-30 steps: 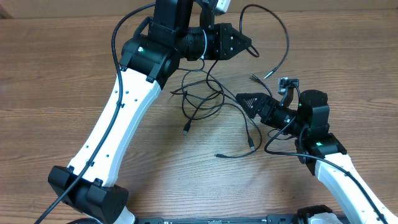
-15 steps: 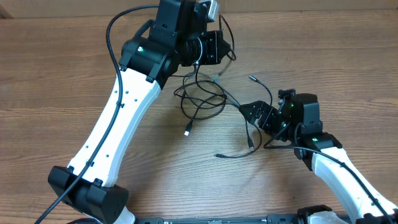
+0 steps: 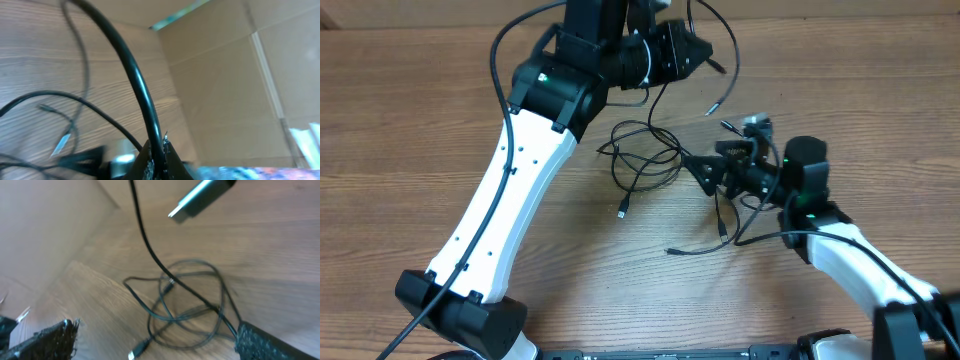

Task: Untangle cables

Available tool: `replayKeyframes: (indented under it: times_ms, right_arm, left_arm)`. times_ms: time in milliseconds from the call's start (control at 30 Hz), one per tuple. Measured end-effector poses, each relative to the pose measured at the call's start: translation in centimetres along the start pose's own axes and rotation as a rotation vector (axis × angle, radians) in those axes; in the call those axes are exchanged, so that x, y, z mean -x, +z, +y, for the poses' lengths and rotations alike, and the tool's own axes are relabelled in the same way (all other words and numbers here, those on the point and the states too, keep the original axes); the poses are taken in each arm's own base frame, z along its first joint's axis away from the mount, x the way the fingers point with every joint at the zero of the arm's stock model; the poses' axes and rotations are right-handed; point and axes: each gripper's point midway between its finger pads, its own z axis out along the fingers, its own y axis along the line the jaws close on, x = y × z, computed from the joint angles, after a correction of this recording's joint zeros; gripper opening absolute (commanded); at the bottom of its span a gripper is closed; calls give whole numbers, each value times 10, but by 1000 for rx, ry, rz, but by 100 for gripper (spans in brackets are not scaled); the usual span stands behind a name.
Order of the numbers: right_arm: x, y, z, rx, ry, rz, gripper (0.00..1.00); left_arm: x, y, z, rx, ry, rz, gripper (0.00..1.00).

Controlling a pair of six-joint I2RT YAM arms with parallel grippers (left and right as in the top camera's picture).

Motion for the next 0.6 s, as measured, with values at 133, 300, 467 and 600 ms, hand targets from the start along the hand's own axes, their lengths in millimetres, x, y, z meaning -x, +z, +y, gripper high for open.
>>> replayKeyframes:
  times_ms: [133, 300, 467, 600]
  right_arm:
    - [-3, 23, 17, 63, -79, -28, 99]
    - [-2, 42, 26, 25, -160, -84, 90]
    - [12, 52, 15, -101, -257, -190, 87]
    - [15, 53, -3, -194, -268, -215, 88]
  left_arm:
    - [16, -15, -31, -59, -24, -49, 4]
    - [23, -28, -55, -111, -47, -67, 4]
    - [17, -28, -61, -145, -99, -24, 4]
    - [11, -29, -65, -170, -129, 10, 4]
